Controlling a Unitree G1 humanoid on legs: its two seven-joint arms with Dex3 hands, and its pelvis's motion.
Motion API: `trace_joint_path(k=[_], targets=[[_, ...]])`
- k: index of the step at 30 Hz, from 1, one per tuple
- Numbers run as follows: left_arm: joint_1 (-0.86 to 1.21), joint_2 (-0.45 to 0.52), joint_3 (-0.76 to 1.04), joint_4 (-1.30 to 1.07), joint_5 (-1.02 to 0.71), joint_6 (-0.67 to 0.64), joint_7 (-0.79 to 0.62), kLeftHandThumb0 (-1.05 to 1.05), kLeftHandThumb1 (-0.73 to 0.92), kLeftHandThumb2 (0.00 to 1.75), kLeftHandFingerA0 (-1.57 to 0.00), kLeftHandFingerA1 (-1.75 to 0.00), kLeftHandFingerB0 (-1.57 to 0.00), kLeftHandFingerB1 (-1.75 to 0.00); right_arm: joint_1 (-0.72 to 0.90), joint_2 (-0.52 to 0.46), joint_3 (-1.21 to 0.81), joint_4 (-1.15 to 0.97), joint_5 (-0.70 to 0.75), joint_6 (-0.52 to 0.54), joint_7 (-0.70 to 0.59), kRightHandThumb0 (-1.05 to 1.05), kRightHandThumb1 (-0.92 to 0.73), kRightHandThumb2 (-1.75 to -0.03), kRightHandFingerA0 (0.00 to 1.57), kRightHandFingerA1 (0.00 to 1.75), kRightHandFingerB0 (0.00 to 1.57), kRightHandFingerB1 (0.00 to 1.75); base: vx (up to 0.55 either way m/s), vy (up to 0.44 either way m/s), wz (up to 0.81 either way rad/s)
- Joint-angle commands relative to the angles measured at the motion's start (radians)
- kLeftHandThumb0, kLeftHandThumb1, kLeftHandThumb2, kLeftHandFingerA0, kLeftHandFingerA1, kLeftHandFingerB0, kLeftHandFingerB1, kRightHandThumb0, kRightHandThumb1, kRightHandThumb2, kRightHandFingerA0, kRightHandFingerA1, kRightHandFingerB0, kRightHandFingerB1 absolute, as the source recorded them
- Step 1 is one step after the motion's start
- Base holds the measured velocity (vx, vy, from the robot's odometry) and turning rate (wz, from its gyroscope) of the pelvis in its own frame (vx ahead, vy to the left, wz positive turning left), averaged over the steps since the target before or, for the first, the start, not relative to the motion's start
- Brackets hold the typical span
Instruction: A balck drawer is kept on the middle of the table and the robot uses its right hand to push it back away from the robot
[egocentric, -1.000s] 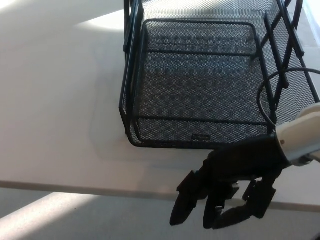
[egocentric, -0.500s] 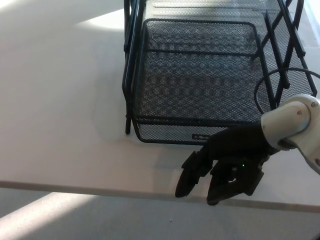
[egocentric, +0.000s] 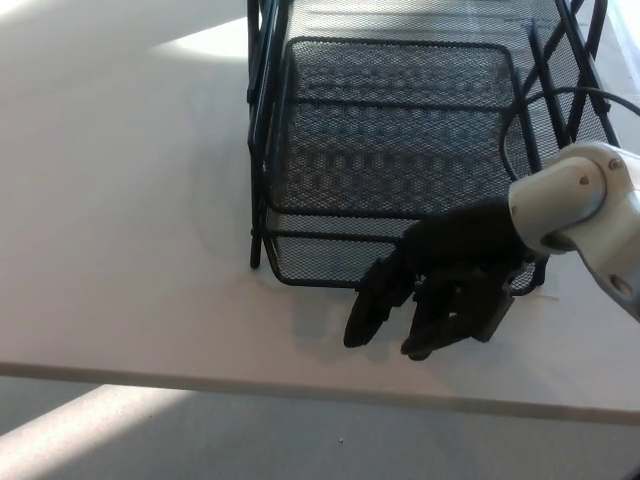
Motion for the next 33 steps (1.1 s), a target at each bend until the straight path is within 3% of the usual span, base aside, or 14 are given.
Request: trace_joint_path(k=[1, 11, 21, 27, 33], targets=[[0.003, 0.018, 0.009, 0.011, 0.006, -0.001, -0.007, -0.54, 0.72, 0.62, -0.44, -0.37, -0.3, -0.32, -0.046, 0.017, -0.018, 0.034, -0.032, -0.022, 0.035, -0.55, -0.77, -0.63, 0.5, 0.42, 0.37, 0.35, 0.0, 0.0, 0.0], [0.001, 0.018, 0.004, 0.008, 0.011, -0.01, -0.007, -0.55, 0.72, 0.62, -0.43, -0.37, -0.31, -0.32, -0.096, 0.06, -0.028, 0.205, -0.08, -0.08, 0.02, -0.55, -0.76, -0.63, 0.52, 0.42, 0.39, 0.35, 0.0, 0.0, 0.0], [0.005, 0.019, 0.005, 0.005, 0.013, -0.011, -0.009, -0.54, 0.72, 0.62, -0.44, -0.37, -0.3, -0.32, -0.048, 0.073, -0.044, 0.234, -0.097, -0.123, 0.023, -0.56, -0.76, -0.63, 0.51, 0.43, 0.39, 0.36, 0.0, 0.0, 0.0], [0.002, 0.02, 0.005, 0.008, 0.014, -0.012, -0.008, -0.56, 0.72, 0.62, -0.44, -0.38, -0.3, -0.32, 0.013, 0.032, -0.064, 0.051, -0.083, -0.079, 0.056, -0.56, -0.77, -0.63, 0.51, 0.41, 0.38, 0.35, 0.0, 0.0, 0.0], [0.006, 0.022, 0.008, 0.008, 0.011, -0.011, -0.005, -0.55, 0.72, 0.62, -0.44, -0.37, -0.3, -0.32, 0.109, -0.028, -0.059, -0.272, -0.068, -0.003, 0.096, -0.57, -0.74, -0.65, 0.45, 0.39, 0.35, 0.34, 0.0, 0.0, 0.0]])
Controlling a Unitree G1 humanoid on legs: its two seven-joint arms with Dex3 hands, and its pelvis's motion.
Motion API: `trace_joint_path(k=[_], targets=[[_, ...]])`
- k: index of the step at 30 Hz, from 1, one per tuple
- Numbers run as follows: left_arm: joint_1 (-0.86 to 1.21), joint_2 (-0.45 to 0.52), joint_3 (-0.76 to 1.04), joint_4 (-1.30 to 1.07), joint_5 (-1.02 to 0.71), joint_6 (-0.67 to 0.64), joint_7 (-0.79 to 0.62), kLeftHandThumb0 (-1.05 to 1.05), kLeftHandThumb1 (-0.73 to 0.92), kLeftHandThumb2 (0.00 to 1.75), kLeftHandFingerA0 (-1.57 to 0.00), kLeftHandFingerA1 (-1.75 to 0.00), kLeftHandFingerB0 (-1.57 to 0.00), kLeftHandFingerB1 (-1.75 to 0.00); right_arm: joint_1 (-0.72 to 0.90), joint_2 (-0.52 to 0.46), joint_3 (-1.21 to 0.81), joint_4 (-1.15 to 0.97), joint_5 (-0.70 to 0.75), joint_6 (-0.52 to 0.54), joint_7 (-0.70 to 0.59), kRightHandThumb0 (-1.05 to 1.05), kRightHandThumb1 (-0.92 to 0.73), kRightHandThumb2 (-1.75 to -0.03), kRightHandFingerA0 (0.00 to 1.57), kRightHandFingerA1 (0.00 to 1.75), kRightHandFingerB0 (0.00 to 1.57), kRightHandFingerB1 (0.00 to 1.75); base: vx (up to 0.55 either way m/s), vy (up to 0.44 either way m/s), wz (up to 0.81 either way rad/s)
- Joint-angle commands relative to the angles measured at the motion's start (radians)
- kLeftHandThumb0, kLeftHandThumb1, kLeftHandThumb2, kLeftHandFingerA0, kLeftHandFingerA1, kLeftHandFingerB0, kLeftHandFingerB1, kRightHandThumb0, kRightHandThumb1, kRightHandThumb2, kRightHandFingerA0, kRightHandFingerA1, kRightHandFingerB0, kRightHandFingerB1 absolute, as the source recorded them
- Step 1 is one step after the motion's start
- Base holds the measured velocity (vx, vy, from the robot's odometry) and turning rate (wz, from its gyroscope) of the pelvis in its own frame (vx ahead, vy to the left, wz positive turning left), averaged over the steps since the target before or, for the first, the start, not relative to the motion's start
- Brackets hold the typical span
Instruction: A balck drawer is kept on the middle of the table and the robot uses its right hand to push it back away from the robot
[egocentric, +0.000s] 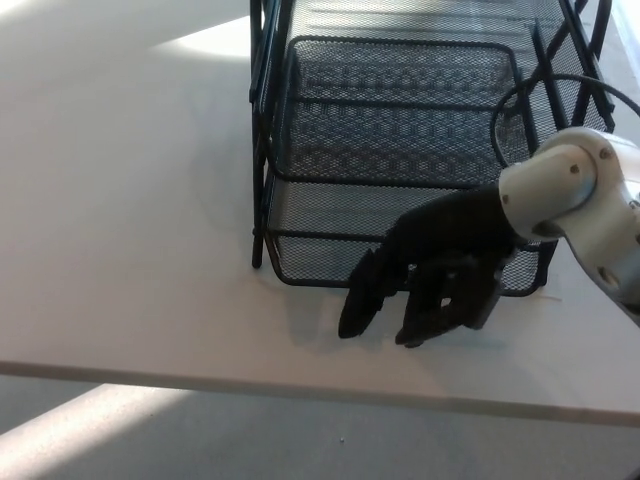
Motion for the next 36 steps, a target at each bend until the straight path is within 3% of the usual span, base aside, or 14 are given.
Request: trace_joint_path(k=[1, 7, 17, 21, 25, 32, 36], targets=[[0.007, 0.022, 0.006, 0.006, 0.008, -0.007, -0.006, -0.55, 0.72, 0.62, -0.44, -0.37, -0.3, -0.32, 0.111, -0.085, -0.015, -0.324, 0.026, 0.097, 0.063, -0.57, -0.75, -0.65, 0.44, 0.39, 0.35, 0.33, 0.0, 0.0, 0.0], [0.004, 0.021, 0.002, 0.008, 0.012, -0.006, -0.003, -0.55, 0.72, 0.62, -0.44, -0.37, -0.3, -0.32, 0.216, -0.153, -0.078, -0.527, 0.102, 0.126, 0.082, -0.56, -0.81, -0.65, 0.47, 0.38, 0.34, 0.32, 0.0, 0.0, 0.0], [0.007, 0.025, 0.003, -0.002, 0.01, -0.004, -0.006, -0.55, 0.72, 0.62, -0.43, -0.37, -0.3, -0.31, 0.486, -0.241, -0.255, -0.627, 0.176, 0.112, 0.021, -0.56, -0.77, -0.64, 0.5, 0.4, 0.34, 0.33, 0.0, 0.0, 0.0], [0.012, 0.027, 0.007, 0.003, 0.007, -0.008, -0.005, -0.55, 0.71, 0.62, -0.48, -0.38, -0.32, -0.32, 0.623, -0.219, -0.371, -0.499, 0.204, 0.036, -0.041, -0.58, -0.8, -0.64, 0.45, 0.38, 0.34, 0.33, 0.0, 0.0, 0.0], [0.016, 0.027, 0.006, 0.006, 0.01, -0.007, 0.002, -0.55, 0.72, 0.62, -0.46, -0.37, -0.3, -0.32, 0.714, -0.181, -0.476, -0.304, 0.223, 0.05, -0.098, -0.62, -0.72, -0.63, 0.44, 0.4, 0.32, 0.33, 0.0, 0.0, 0.0], [0.012, 0.021, 0.011, 0.013, 0.006, 0.003, 0.003, -0.56, 0.73, 0.62, -0.52, -0.39, -0.34, -0.33, 0.835, -0.173, -0.554, -0.119, 0.196, -0.089, -0.166, -0.58, -0.76, -0.63, 0.49, 0.39, 0.36, 0.34, 0.0, 0.0, 0.0], [0.014, 0.024, 0.004, 0.008, 0.016, -0.003, 0.012, -0.57, 0.71, 0.62, -0.46, -0.38, -0.3, -0.32, 0.905, -0.169, -0.584, -0.002, 0.163, -0.17, -0.234, -0.6, -0.71, -0.63, 0.5, 0.39, 0.36, 0.33, 0.0, 0.0, 0.0]])
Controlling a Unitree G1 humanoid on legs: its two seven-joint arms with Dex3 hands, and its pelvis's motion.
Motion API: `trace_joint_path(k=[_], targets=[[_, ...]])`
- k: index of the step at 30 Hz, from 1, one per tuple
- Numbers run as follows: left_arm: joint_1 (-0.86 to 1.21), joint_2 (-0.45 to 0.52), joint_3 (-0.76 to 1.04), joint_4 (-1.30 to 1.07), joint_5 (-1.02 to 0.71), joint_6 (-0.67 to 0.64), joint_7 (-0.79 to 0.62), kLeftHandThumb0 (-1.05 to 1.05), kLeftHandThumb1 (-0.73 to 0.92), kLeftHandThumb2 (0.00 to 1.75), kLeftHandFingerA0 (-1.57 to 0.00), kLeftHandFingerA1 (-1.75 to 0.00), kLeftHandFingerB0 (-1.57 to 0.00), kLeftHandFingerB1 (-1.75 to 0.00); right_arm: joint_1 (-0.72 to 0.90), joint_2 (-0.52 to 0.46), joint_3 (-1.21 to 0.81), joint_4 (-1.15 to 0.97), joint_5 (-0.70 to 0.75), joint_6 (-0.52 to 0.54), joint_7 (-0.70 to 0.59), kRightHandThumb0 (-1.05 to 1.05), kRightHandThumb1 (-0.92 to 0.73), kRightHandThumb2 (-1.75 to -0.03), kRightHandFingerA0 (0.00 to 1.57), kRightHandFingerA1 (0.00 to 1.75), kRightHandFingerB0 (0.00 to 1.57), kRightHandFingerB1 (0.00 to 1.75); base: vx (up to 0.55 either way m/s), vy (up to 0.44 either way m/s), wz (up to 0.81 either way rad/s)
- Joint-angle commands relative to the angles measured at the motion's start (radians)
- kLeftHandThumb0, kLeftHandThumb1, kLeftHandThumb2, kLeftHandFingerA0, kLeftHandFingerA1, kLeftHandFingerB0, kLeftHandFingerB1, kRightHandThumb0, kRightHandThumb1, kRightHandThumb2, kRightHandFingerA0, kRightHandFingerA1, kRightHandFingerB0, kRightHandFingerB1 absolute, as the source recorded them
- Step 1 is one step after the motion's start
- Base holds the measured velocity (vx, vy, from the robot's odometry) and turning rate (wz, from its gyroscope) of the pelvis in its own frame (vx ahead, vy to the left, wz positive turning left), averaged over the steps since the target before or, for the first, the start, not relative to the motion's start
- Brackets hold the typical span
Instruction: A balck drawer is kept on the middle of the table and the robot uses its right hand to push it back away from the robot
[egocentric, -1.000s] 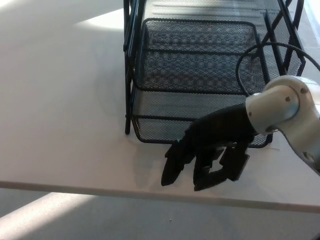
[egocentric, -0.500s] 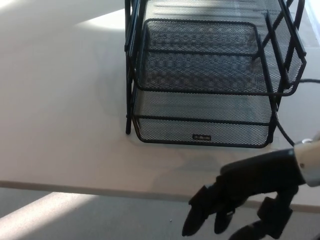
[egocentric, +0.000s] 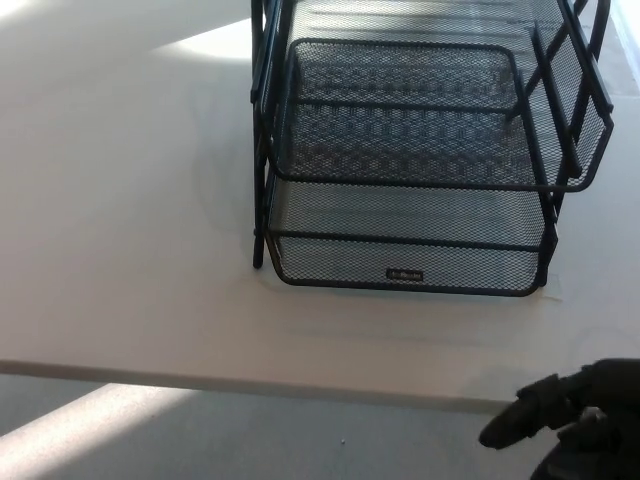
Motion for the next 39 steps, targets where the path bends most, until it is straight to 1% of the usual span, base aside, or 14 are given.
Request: trace_joint_path(k=[1, 4, 6, 8, 9, 13, 20, 22, 24, 27, 32, 35, 37, 39], targets=[[0.009, 0.024, 0.002, 0.006, 0.014, -0.003, 0.008, -0.56, 0.7, 0.62, -0.46, -0.38, -0.31, -0.32, 0.091, 0.012, -0.052, 0.137, -0.017, -0.153, -0.13, -0.54, -0.73, -0.62, 0.47, 0.41, 0.34, 0.34, 0.0, 0.0, 0.0], [0.008, 0.023, 0.003, 0.007, 0.013, 0.0, 0.008, -0.56, 0.71, 0.62, -0.44, -0.38, -0.29, -0.31, 0.111, 0.012, -0.056, 0.18, -0.032, -0.183, -0.163, -0.59, -0.75, -0.62, 0.49, 0.39, 0.36, 0.33, 0.0, 0.0, 0.0], [0.009, 0.024, 0.002, 0.003, 0.015, 0.001, 0.008, -0.55, 0.72, 0.62, -0.45, -0.38, -0.28, -0.31, 0.118, 0.018, -0.059, 0.23, -0.039, -0.189, -0.189, -0.57, -0.71, -0.63, 0.5, 0.4, 0.35, 0.34, 0.0, 0.0, 0.0], [0.01, 0.024, 0.003, 0.002, 0.013, -0.003, 0.008, -0.55, 0.72, 0.62, -0.44, -0.38, -0.29, -0.32, 0.117, 0.02, -0.058, 0.263, -0.04, -0.196, -0.204, -0.56, -0.71, -0.62, 0.5, 0.4, 0.35, 0.34, 0.0, 0.0, 0.0], [0.009, 0.024, 0.001, 0.001, 0.015, -0.001, 0.008, -0.55, 0.71, 0.62, -0.44, -0.38, -0.29, -0.31, 0.119, 0.019, -0.058, 0.293, -0.044, -0.212, -0.214, -0.54, -0.74, -0.63, 0.52, 0.39, 0.37, 0.34, 0.0, 0.0, 0.0], [0.008, 0.028, 0.0, 0.002, 0.017, -0.006, 0.005, -0.56, 0.71, 0.62, -0.47, -0.38, -0.31, -0.32, 0.112, 0.018, -0.056, 0.374, -0.052, -0.22, -0.246, -0.57, -0.72, -0.62, 0.53, 0.39, 0.4, 0.34, 0.0, 0.0, 0.0], [0.009, 0.026, -0.004, 0.007, 0.023, -0.002, 0.017, -0.56, 0.72, 0.62, -0.46, -0.38, -0.31, -0.32, 0.067, 0.009, 0.002, 0.51, -0.144, -0.25, -0.34, -0.51, -0.71, -0.62, 0.51, 0.4, 0.38, 0.35, 0.0, 0.0, 0.0], [0.01, 0.024, -0.004, 0.006, 0.021, 0.0, 0.017, -0.54, 0.72, 0.62, -0.43, -0.37, -0.28, -0.31, 0.041, 0.014, 0.041, 0.574, -0.206, -0.253, -0.405, -0.5, -0.71, -0.62, 0.52, 0.4, 0.38, 0.35, 0.0, 0.0, 0.0], [0.011, 0.023, 0.0, 0.004, 0.016, 0.002, 0.013, -0.55, 0.74, 0.62, -0.48, -0.38, -0.33, -0.32, -0.008, 0.032, 0.11, 0.656, -0.284, -0.218, -0.472, -0.52, -0.73, -0.63, 0.48, 0.4, 0.37, 0.35, 0.0, 0.0, 0.0], [0.008, 0.022, 0.0, 0.006, 0.015, 0.004, 0.012, -0.56, 0.74, 0.62, -0.46, -0.37, -0.32, -0.32, -0.046, 0.057, 0.167, 0.748, -0.332, -0.212, -0.54, -0.5, -0.74, -0.62, 0.48, 0.41, 0.38, 0.36, 0.0, 0.0, 0.0], [0.009, 0.023, 0.003, 0.008, 0.012, 0.0, 0.009, -0.57, 0.71, 0.62, -0.47, -0.39, -0.31, -0.32, -0.102, 0.105, 0.23, 0.914, -0.355, -0.233, -0.607, -0.51, -0.74, -0.62, 0.48, 0.42, 0.42, 0.37, 0.0, 0.0, 0.0], [0.01, 0.023, 0.005, 0.006, 0.01, 0.004, 0.009, -0.55, 0.74, 0.62, -0.49, -0.38, -0.32, -0.32, -0.134, 0.126, 0.256, 1.001, -0.362, -0.241, -0.614, -0.51, -0.74, -0.62, 0.47, 0.41, 0.42, 0.36, 0.0, 0.0, 0.0], [0.01, 0.022, 0.004, 0.008, 0.011, 0.005, 0.011, -0.55, 0.71, 0.62, -0.44, -0.37, -0.3, -0.31, -0.144, 0.131, 0.261, 1.028, -0.356, -0.25, -0.614, -0.51, -0.72, -0.63, 0.49, 0.42, 0.4, 0.36, 0.0, 0.0, 0.0], [0.01, 0.022, 0.003, 0.009, 0.013, 0.006, 0.012, -0.55, 0.71, 0.62, -0.44, -0.37, -0.3, -0.31, -0.151, 0.134, 0.263, 1.049, -0.352, -0.264, -0.615, -0.51, -0.72, -0.63, 0.49, 0.42, 0.4, 0.36, 0.0, 0.0, 0.0]])
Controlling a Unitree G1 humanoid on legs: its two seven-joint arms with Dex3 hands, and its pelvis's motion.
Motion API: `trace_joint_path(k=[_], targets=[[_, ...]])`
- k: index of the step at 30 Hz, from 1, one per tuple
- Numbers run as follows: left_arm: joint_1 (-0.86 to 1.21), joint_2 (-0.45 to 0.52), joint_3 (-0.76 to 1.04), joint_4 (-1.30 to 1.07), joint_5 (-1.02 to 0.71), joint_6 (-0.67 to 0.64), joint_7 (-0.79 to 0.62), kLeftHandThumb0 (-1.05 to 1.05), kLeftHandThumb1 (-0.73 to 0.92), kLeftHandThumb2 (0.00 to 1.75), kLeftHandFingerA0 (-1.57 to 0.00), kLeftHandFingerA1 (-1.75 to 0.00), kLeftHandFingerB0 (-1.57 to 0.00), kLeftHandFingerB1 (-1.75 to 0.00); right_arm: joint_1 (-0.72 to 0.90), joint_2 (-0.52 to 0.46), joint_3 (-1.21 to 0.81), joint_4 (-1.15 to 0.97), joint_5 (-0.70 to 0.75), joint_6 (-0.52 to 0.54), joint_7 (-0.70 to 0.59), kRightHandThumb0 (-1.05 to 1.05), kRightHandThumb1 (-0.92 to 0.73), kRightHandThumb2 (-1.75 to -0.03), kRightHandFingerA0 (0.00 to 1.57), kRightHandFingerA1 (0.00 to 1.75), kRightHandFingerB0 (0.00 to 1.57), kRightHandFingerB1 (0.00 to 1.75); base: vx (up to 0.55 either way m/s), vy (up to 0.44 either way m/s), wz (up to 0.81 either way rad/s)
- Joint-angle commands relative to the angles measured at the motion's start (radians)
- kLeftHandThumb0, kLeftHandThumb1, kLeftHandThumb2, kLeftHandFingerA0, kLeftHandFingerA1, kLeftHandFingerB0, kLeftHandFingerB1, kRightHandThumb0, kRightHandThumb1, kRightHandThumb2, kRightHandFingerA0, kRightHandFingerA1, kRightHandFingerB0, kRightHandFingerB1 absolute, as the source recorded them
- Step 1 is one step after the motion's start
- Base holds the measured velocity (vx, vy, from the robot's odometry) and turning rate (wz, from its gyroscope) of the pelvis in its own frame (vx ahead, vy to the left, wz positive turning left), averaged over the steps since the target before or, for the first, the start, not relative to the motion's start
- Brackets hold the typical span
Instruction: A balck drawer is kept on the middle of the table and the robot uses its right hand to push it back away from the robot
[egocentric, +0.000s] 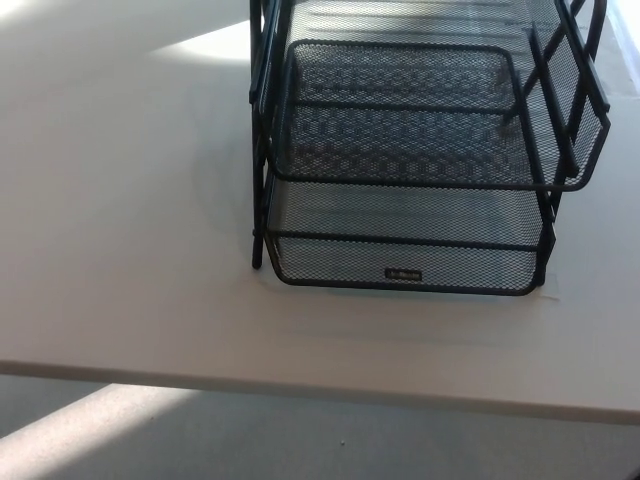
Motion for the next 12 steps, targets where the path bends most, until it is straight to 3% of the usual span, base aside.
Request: trace_joint_path(k=[1, 7, 8, 12], targets=[[0.011, 0.02, 0.008, 0.009, 0.008, 0.003, 0.004, -0.56, 0.71, 0.62, -0.44, -0.37, -0.3, -0.32, -0.046, 0.022, 0.032, 0.129, -0.072, -0.049, -0.106, -0.51, -0.75, -0.63, 0.51, 0.41, 0.43, 0.36, 0.0, 0.0, 0.0], [0.009, 0.022, 0.01, 0.008, 0.007, 0.001, -0.004, -0.54, 0.74, 0.62, -0.48, -0.38, -0.33, -0.33, -0.073, 0.04, 0.086, 0.191, -0.114, -0.059, -0.112, -0.52, -0.75, -0.62, 0.49, 0.41, 0.44, 0.36, 0.0, 0.0, 0.0], [0.008, 0.022, 0.008, 0.01, 0.01, 0.003, 0.001, -0.56, 0.71, 0.62, -0.45, -0.37, -0.31, -0.32, -0.079, 0.047, 0.093, 0.203, -0.119, -0.051, -0.117, -0.57, -0.6, -0.95, 0.4, 0.55, 0.34, 0.49, 0.0, 0.0, 0.0], [0.012, 0.021, 0.005, 0.007, 0.014, 0.002, 0.012, -0.56, 0.71, 0.62, -0.46, -0.38, -0.31, -0.32, -0.087, 0.057, 0.112, 0.219, -0.136, -0.049, -0.128, -0.6, -0.63, -0.95, 0.38, 0.54, 0.35, 0.49, 0.0, 0.0, 0.0]])
